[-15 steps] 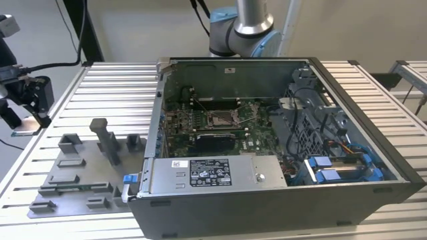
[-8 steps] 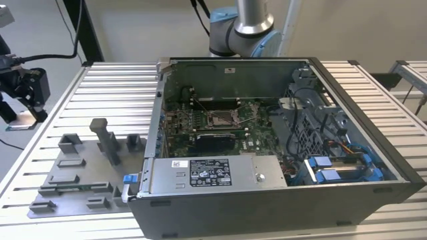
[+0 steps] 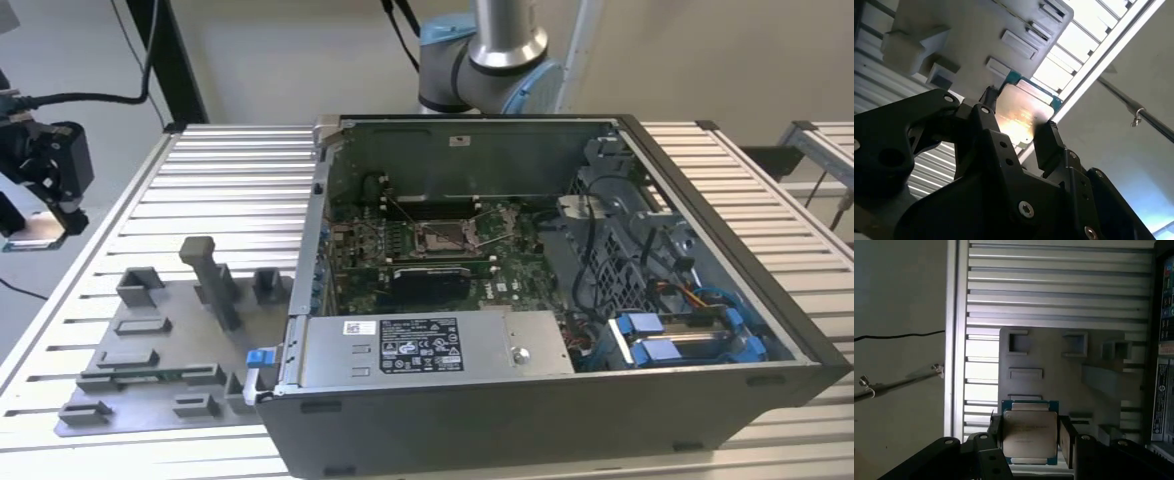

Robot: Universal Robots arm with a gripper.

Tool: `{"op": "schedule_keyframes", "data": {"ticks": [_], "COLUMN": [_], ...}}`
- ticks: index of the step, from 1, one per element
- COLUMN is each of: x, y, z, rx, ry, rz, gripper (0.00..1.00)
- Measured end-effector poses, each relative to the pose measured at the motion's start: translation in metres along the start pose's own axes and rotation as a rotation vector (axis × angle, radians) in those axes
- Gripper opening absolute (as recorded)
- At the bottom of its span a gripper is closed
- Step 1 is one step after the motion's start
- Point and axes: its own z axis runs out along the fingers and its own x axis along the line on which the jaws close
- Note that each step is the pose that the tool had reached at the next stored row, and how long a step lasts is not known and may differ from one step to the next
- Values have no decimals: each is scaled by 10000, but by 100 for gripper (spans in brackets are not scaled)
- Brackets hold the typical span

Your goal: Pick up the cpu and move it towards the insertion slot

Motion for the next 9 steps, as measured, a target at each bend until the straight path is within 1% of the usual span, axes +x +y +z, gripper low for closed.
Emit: {"op": "schedule_keyframes", "data": {"ticks": [6, 9], "x": [1, 1], "y": [2, 2], "z": [-100, -137], "rx": [0, 0], "ry": [0, 0], "rz": [0, 0], "gripper": [0, 0]}}
